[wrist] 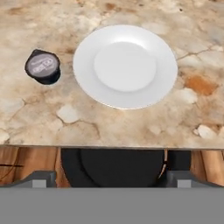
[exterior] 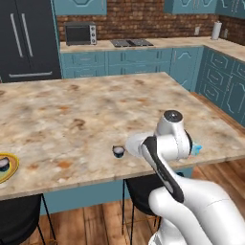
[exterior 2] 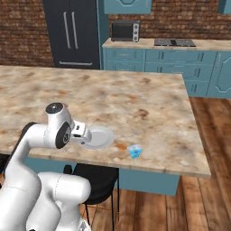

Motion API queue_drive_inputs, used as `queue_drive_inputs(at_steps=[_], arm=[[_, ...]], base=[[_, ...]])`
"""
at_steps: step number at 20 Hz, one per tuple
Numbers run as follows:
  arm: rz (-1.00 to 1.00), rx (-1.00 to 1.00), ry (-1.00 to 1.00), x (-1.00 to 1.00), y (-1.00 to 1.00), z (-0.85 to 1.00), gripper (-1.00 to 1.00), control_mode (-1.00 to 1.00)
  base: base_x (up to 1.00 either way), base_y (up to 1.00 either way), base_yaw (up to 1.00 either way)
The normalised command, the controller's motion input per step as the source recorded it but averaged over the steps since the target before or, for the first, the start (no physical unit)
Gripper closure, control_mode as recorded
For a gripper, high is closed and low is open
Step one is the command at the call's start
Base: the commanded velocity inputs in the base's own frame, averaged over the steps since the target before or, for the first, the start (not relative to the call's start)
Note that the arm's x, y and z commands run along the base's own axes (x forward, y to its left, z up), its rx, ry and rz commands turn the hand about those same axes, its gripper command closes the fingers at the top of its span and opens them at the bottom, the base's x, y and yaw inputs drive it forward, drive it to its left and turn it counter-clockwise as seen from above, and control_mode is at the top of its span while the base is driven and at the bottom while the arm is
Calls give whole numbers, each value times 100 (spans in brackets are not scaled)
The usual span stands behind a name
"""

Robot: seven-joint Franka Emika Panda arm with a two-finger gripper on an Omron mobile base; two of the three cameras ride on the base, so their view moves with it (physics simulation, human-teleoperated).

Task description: Place two yogurt containers on each plate.

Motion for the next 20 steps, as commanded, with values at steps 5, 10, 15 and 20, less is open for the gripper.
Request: queue_drive_inputs(at_steps=[5,10,15,20], arm=[[-3,-1,1,61,75,27,-100,-100],[0,0,4,61,26,-1,-100,-100],[9,2,15,32,48,-3,-100,-100],[0,0,17,1,31,-12,-100,-100]], base=[[0,0,0],[0,0,0],[0,0,0],[0,0,0]])
